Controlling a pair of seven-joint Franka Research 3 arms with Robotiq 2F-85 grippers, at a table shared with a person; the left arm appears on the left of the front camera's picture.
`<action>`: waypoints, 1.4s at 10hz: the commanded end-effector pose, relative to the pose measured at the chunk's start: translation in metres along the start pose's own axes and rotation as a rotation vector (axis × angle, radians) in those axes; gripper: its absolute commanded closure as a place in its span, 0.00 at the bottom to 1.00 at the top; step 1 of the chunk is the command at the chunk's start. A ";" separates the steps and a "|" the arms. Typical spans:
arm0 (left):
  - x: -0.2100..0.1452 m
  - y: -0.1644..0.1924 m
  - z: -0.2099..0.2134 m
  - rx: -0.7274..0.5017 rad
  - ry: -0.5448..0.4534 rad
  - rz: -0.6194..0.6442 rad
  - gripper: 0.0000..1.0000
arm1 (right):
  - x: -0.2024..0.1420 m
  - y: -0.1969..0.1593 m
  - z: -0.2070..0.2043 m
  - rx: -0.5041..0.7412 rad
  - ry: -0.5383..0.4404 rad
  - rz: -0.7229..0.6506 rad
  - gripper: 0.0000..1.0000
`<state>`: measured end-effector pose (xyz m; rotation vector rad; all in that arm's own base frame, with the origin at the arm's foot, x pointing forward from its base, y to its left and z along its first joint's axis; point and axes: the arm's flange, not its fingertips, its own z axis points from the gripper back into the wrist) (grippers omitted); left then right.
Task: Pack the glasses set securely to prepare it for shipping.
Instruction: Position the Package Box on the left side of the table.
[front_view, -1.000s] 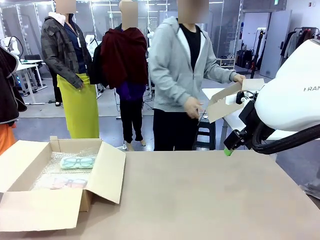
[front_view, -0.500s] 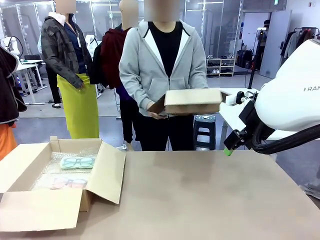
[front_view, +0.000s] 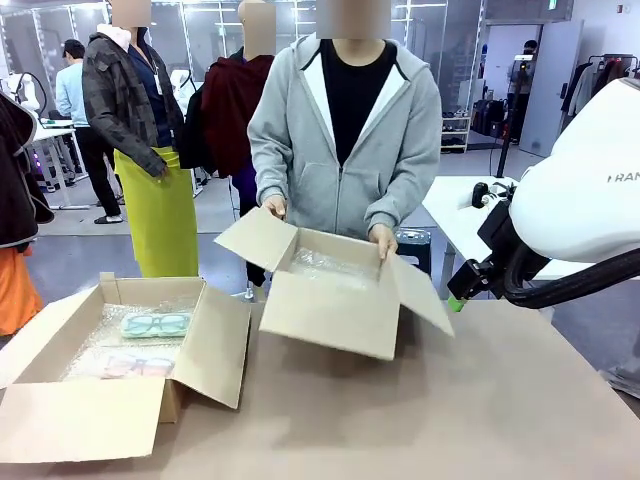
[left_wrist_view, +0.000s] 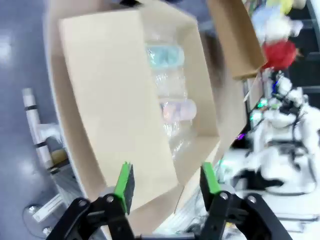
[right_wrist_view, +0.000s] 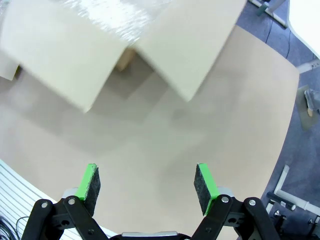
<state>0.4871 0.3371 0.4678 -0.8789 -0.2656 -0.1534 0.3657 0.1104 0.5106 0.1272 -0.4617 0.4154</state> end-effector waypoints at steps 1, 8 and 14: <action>0.029 -0.088 -0.009 0.123 0.100 -0.253 0.33 | 0.000 0.001 0.001 -0.007 0.009 0.001 0.05; -0.039 -0.323 -0.102 0.409 0.029 -0.819 0.33 | 0.000 0.001 0.001 -0.007 0.009 0.001 0.05; -0.060 -0.352 -0.109 0.381 0.089 -0.889 0.33 | 0.000 0.001 0.001 -0.007 0.009 0.001 0.05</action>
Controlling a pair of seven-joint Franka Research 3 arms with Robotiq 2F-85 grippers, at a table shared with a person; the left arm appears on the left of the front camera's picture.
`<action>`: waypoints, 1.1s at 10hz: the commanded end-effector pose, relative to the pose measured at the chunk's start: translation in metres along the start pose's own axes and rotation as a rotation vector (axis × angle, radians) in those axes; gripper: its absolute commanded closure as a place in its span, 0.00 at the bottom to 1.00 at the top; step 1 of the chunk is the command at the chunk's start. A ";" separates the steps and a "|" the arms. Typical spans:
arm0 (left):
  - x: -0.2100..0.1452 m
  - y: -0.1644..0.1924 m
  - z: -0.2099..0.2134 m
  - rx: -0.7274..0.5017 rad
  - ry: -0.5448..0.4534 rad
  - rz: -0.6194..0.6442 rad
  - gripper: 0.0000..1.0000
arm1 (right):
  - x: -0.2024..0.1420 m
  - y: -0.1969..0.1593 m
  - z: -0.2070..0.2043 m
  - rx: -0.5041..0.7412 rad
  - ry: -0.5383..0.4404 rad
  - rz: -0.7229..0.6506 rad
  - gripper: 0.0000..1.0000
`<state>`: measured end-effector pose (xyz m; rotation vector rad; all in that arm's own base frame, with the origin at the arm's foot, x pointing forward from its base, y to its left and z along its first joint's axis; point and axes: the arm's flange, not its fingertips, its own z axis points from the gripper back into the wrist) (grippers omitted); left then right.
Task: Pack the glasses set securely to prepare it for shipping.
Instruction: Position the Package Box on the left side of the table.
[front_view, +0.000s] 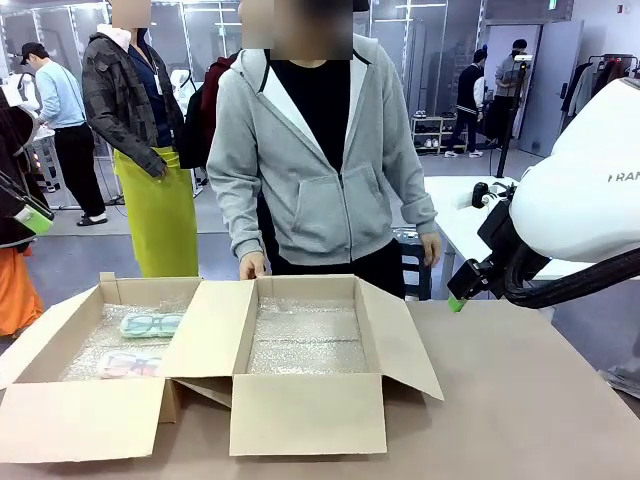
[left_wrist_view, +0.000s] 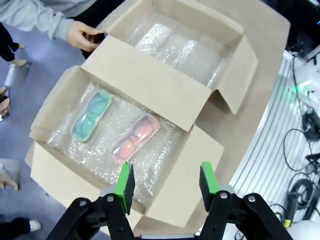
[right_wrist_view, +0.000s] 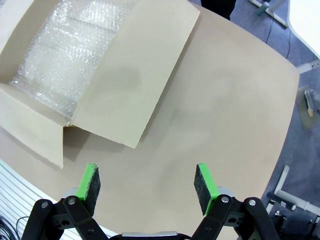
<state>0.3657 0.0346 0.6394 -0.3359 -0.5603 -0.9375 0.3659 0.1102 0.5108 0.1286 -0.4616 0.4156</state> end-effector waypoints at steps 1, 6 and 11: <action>0.003 -0.003 0.004 0.015 -0.003 -0.001 0.33 | 0.000 0.001 0.001 -0.009 0.009 0.001 0.05; 0.003 -0.003 0.004 0.015 -0.003 -0.001 0.33 | 0.000 0.001 0.001 -0.009 0.009 0.001 0.05; 0.003 -0.003 0.004 0.015 -0.003 -0.001 0.33 | 0.000 0.001 0.001 -0.009 0.009 0.001 0.05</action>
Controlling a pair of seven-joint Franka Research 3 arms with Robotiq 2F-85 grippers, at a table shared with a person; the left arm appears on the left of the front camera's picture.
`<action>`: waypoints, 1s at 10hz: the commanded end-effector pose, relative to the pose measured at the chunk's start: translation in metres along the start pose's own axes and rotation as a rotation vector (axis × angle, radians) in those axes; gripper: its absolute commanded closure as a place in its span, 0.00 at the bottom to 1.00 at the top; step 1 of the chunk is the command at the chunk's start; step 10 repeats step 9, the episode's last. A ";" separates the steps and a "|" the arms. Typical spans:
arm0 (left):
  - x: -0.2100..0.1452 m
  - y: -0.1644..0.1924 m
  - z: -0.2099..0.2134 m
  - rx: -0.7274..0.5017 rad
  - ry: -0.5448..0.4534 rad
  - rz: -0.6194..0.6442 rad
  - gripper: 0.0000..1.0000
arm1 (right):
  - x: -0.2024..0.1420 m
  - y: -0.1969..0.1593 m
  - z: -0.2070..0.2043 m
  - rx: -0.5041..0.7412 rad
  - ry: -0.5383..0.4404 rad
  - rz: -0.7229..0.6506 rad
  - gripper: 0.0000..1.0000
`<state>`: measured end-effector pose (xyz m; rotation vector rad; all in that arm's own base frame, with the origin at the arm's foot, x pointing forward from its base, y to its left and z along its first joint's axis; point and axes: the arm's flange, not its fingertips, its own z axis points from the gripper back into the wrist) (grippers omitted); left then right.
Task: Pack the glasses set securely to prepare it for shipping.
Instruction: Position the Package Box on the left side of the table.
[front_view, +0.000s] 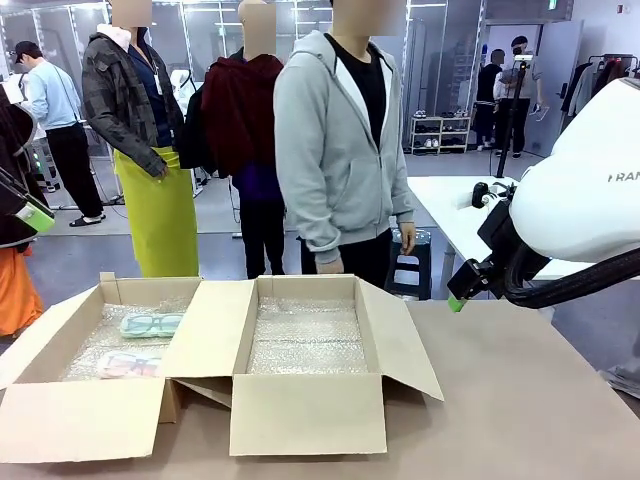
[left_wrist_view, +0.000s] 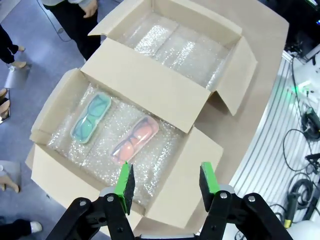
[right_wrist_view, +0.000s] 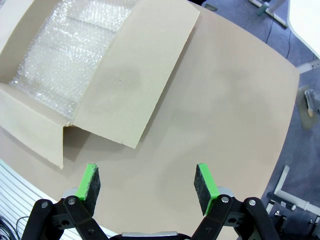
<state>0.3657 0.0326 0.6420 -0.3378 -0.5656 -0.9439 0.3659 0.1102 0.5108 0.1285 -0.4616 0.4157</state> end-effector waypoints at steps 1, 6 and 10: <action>0.001 -0.002 0.003 0.016 0.002 0.005 0.33 | 0.000 0.001 0.001 -0.008 0.009 0.001 0.05; 0.001 -0.002 0.003 0.016 0.002 0.005 0.33 | 0.000 0.001 0.001 -0.008 0.009 0.001 0.05; 0.001 -0.002 0.003 0.016 0.002 0.005 0.33 | 0.000 0.001 0.001 -0.008 0.009 0.001 0.05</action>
